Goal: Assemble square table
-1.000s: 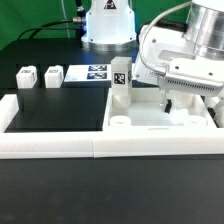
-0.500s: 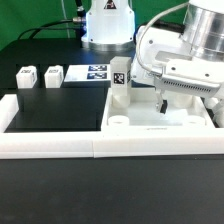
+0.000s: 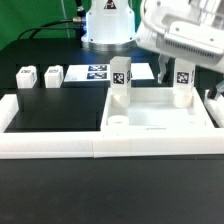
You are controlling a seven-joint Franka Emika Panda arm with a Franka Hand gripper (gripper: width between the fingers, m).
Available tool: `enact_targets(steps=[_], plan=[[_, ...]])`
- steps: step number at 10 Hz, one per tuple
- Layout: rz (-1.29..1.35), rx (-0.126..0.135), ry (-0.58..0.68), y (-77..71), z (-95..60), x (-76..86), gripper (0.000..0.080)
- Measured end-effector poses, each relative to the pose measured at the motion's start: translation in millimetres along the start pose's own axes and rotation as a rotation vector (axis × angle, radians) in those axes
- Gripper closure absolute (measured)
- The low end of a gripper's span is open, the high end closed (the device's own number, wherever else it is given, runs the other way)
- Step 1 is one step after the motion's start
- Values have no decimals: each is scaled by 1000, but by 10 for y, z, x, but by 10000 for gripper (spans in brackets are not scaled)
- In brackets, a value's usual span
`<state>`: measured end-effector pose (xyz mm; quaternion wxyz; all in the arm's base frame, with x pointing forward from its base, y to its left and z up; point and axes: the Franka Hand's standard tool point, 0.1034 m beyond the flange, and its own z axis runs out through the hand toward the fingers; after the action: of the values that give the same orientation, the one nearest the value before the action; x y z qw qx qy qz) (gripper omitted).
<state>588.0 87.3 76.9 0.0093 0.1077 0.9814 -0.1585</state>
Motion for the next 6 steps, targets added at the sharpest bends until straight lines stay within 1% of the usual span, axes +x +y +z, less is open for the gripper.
enact_targets(steps=[1,2,3,4,5,6], plan=[[63,31,5,-135,-85,11,151],[146,56,-1,-390,-202,13,151],[205,78,5,-772,-245,149,151],[252,93,20,-1030,-196,206,151],[337,97,24,-1154,-152,155,151],[420,98,19,-1114,-160,166,151]])
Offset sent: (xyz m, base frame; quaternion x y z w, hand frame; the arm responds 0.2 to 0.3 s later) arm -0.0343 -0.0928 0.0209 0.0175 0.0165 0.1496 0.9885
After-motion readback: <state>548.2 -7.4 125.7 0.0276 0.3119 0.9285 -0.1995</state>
